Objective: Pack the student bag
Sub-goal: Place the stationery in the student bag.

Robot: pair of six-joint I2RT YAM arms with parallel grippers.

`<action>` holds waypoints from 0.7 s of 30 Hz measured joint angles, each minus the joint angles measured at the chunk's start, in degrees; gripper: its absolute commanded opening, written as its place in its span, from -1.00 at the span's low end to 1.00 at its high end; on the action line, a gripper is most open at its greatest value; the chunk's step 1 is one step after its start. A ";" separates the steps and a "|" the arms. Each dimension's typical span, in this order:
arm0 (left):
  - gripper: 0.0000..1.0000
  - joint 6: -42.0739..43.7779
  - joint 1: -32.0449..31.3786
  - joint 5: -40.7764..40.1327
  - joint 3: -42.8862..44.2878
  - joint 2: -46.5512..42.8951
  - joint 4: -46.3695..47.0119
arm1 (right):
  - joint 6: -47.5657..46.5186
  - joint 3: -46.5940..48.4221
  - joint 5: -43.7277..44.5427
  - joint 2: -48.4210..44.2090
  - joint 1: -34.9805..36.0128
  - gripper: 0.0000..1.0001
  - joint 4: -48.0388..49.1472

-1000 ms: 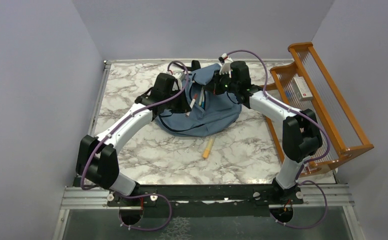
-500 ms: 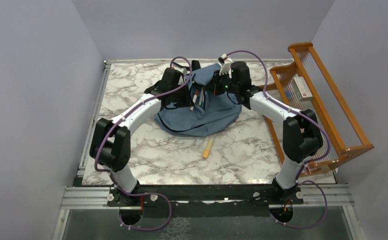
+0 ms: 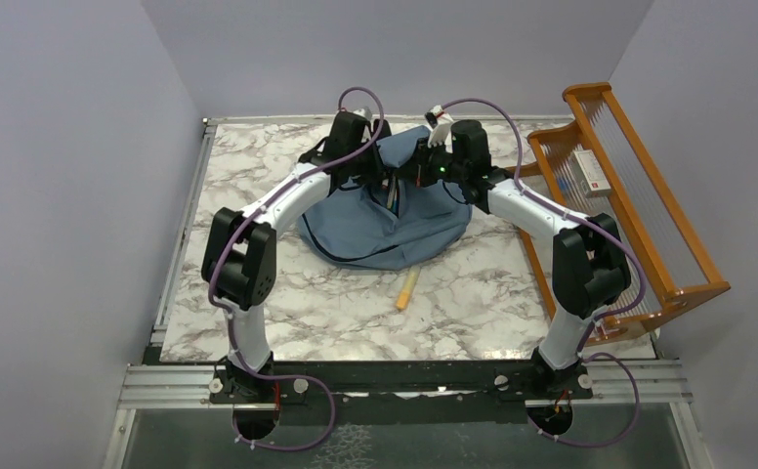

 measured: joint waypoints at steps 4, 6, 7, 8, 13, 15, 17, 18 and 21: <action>-1.00 2.10 0.00 0.00 3.78 3.69 0.24 | 0.42 0.00 -0.17 0.00 0.00 -0.99 0.02; -0.98 3.45 -0.02 -0.02 4.57 4.76 0.28 | 0.57 0.00 -0.17 0.00 -0.02 -0.99 0.02; -0.89 4.04 -0.02 -0.07 4.61 5.03 0.33 | 0.59 0.00 -0.17 0.00 -0.02 -0.99 0.04; -0.80 4.70 -0.02 -0.20 4.61 5.20 0.28 | 0.61 0.00 -0.17 0.00 -0.02 -0.99 0.04; -0.57 6.19 -0.07 -1.11 4.59 5.25 0.35 | 0.74 0.00 -0.17 0.00 -0.02 -0.99 0.04; -0.50 6.56 -0.04 -1.60 4.52 5.25 0.35 | 0.85 0.00 -0.17 0.00 -0.02 -0.99 0.04; -0.39 6.84 -0.04 -2.05 4.46 5.25 0.50 | 0.94 0.00 -0.17 0.00 -0.02 -0.99 0.04; -0.35 7.02 -0.04 -2.23 4.44 5.25 0.55 | 1.01 0.00 -0.17 0.00 -0.02 -0.99 0.07; -0.27 7.26 -0.04 -2.25 4.09 5.16 1.03 | 1.03 -0.13 -0.15 -0.07 -0.02 -0.99 0.13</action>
